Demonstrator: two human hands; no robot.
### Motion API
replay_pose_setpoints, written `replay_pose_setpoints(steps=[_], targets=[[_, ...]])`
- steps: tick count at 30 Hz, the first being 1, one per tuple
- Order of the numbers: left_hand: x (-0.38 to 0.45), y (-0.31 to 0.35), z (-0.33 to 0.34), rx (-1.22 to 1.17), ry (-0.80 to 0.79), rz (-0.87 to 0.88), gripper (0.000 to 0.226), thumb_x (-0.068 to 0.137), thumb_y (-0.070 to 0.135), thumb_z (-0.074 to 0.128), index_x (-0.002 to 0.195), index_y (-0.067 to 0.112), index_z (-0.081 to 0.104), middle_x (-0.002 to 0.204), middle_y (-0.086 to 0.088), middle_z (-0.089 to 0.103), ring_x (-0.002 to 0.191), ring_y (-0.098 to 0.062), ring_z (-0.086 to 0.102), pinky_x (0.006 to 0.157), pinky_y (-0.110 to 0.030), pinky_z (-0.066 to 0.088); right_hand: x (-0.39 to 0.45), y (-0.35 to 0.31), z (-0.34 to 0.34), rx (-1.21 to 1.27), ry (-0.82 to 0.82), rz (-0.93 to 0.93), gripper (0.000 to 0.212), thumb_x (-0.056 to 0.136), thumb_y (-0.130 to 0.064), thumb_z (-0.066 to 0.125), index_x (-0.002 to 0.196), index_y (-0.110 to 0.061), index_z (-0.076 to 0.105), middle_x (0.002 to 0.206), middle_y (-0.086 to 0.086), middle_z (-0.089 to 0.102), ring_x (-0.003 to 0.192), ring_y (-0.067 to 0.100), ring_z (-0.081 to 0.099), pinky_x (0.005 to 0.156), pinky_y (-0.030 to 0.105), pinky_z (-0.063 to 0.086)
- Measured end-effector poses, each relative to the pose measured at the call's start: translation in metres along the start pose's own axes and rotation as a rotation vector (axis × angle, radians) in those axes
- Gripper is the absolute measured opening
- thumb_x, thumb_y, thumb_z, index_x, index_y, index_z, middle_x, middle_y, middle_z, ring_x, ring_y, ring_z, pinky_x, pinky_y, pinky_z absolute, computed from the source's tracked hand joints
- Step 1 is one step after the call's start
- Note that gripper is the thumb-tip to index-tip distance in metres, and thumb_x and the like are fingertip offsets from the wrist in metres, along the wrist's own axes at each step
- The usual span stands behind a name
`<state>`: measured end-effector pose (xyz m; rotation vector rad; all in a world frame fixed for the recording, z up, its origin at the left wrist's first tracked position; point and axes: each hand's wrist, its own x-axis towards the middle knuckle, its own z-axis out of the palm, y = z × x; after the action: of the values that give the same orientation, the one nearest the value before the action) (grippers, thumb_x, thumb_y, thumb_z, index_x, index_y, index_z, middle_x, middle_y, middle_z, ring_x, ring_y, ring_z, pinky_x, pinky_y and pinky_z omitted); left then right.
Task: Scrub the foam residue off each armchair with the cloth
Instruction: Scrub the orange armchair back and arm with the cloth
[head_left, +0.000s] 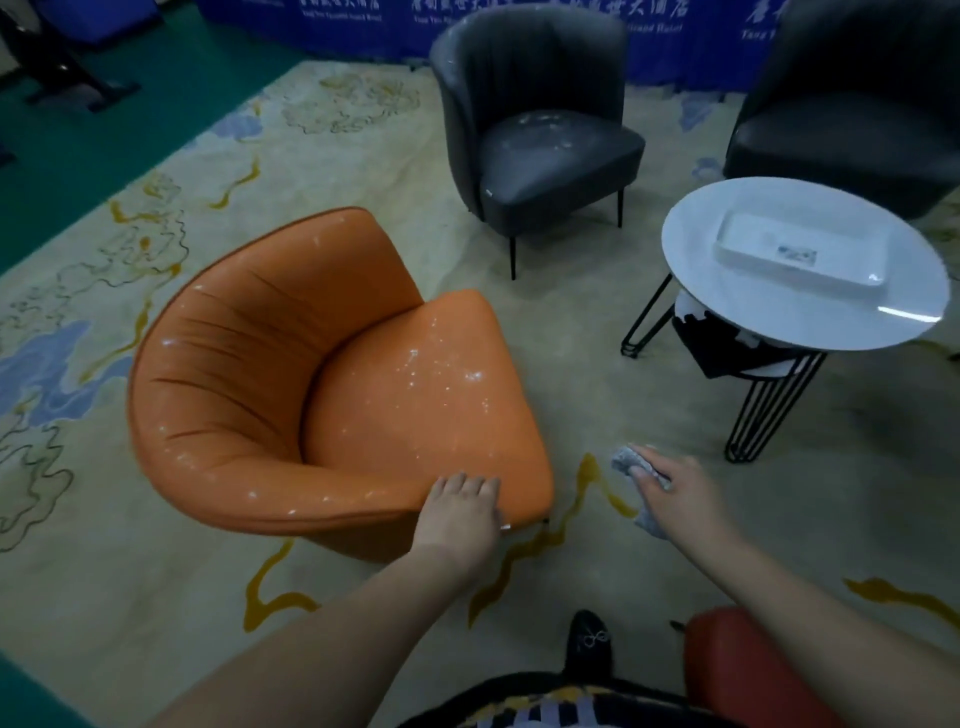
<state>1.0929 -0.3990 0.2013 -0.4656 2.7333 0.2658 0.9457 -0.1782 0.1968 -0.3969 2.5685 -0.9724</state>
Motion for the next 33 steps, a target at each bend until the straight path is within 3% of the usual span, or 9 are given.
replay_pose_setpoints(steps=[13, 21, 28, 33], targets=[[0.116, 0.015, -0.032, 0.015, -0.071, -0.052, 0.048, 0.101, 0.037, 0.027, 0.146, 0.021, 0.030, 0.145, -0.001, 0.044, 0.137, -0.026, 0.031, 0.115, -0.044, 0.019, 0.129, -0.007, -0.041, 0.010, -0.069, -0.011, 0.032, 0.093, -0.026, 0.056, 0.124, -0.026, 0.064, 0.124, 0.009, 0.060, 0.111, 0.020, 0.059, 0.097, 0.035, 0.045], [0.198, -0.001, -0.052, -0.028, -0.071, -0.058, 0.048, 0.102, 0.035, 0.027, 0.148, 0.020, 0.029, 0.148, -0.003, 0.041, 0.139, -0.025, 0.030, 0.117, -0.043, 0.018, 0.209, -0.034, -0.051, -0.095, -0.104, -0.067, 0.034, 0.095, -0.027, 0.053, 0.128, -0.028, 0.060, 0.124, 0.008, 0.058, 0.108, 0.019, 0.056, 0.088, 0.027, 0.043], [0.234, -0.017, -0.067, -0.044, -0.100, -0.156, 0.048, 0.102, 0.037, 0.026, 0.148, 0.020, 0.029, 0.148, -0.003, 0.042, 0.138, -0.025, 0.032, 0.117, -0.043, 0.019, 0.271, -0.055, -0.051, -0.078, -0.151, -0.103, 0.033, 0.094, -0.025, 0.055, 0.127, -0.028, 0.061, 0.124, 0.009, 0.058, 0.108, 0.018, 0.057, 0.083, 0.022, 0.039], [0.271, -0.008, -0.075, -0.105, -0.080, -0.297, 0.046, 0.102, 0.036, 0.027, 0.145, 0.021, 0.033, 0.144, -0.003, 0.047, 0.135, -0.024, 0.036, 0.115, -0.042, 0.022, 0.333, -0.065, -0.063, -0.109, -0.262, -0.199, 0.034, 0.095, -0.026, 0.054, 0.129, -0.028, 0.059, 0.126, 0.009, 0.055, 0.111, 0.017, 0.054, 0.092, 0.024, 0.041]])
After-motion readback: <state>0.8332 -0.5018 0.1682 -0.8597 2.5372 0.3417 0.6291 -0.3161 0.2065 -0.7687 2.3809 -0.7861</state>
